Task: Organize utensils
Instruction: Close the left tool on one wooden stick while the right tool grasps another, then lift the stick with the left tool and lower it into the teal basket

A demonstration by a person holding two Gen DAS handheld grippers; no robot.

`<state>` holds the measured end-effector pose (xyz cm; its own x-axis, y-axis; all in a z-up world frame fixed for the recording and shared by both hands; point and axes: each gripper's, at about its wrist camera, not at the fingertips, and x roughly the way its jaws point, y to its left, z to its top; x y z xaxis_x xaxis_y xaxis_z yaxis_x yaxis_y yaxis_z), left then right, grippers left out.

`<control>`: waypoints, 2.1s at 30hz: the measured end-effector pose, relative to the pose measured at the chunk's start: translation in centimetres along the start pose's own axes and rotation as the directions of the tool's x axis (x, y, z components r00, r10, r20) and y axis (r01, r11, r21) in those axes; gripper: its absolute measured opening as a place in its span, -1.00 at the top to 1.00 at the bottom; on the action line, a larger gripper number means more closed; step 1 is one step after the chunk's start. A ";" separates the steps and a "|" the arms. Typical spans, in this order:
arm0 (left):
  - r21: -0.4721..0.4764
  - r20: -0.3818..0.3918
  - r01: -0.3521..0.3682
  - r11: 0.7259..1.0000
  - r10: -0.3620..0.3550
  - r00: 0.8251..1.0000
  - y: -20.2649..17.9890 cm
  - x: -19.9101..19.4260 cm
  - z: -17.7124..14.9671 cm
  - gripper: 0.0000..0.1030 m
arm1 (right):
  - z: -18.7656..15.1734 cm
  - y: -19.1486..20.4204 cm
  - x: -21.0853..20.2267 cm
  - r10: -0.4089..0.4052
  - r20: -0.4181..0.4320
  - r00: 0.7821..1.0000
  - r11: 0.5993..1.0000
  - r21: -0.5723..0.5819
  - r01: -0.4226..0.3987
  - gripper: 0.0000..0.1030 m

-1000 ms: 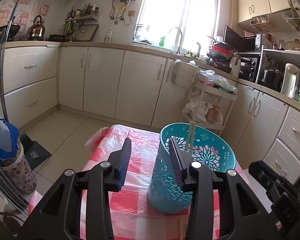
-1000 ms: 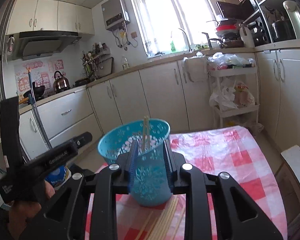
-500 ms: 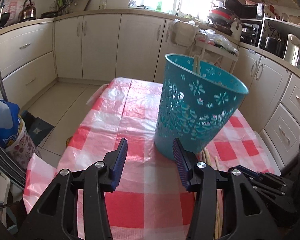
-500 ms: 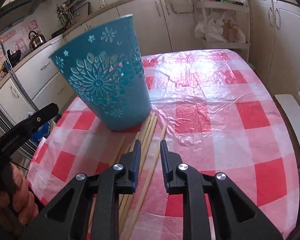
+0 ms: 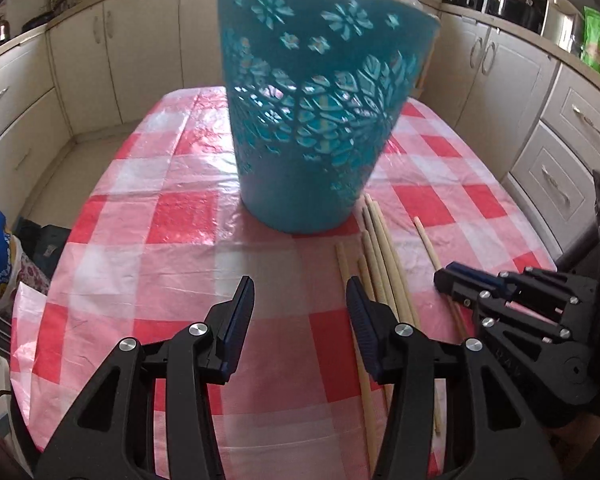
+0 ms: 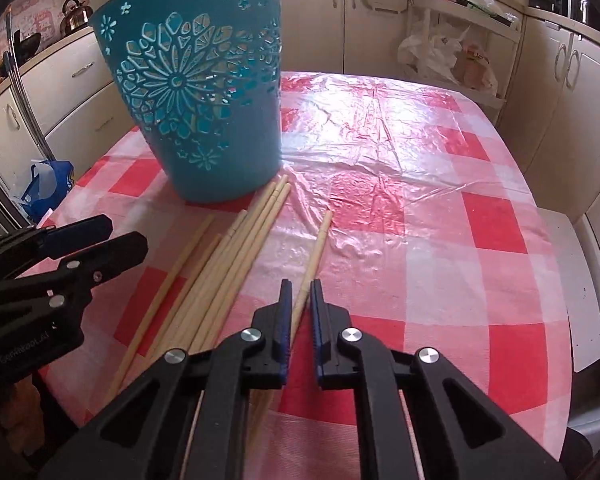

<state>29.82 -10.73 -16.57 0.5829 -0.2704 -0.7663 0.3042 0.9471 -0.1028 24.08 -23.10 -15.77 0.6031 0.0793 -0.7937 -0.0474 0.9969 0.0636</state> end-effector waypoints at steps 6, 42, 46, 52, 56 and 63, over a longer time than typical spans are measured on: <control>0.053 -0.048 -0.007 0.999 0.010 0.999 -1.4 0.9 -0.4 0.12 | 0.2 -0.6 0.1 0.021 -0.013 1.000 1.000 -0.006 -0.021 0.80; 0.142 0.163 0.168 0.976 -0.190 0.968 2.3 -10.1 6.5 0.91 | -0.9 -1.3 -0.5 0.117 0.018 0.993 0.991 0.062 -0.118 0.89; 0.129 0.257 0.160 0.979 -0.189 0.948 2.7 -12.7 9.2 0.91 | -1.0 -1.4 -0.5 0.126 0.033 0.991 0.989 0.071 -0.129 0.89; 0.104 0.211 0.155 0.982 -0.174 0.962 3.0 -10.8 9.1 0.91 | -1.1 -1.7 -0.6 0.136 0.041 0.990 0.987 0.079 -0.139 0.89; 0.055 0.315 0.213 0.976 -0.219 0.923 3.9 -11.7 9.4 0.91 | -1.1 -1.8 -0.6 0.137 0.041 0.990 0.987 0.081 -0.140 0.88; -0.017 0.474 0.323 0.946 -0.277 0.836 4.6 -10.0 15.6 0.91 | -1.0 -1.9 -0.5 0.145 0.038 0.989 0.985 0.090 -0.148 0.88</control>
<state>37.12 -6.40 0.50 0.7603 -0.5702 -0.3111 0.4632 0.8117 -0.3558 23.07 -25.07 -16.12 0.6194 0.2227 -0.7528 -0.0638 0.9700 0.2344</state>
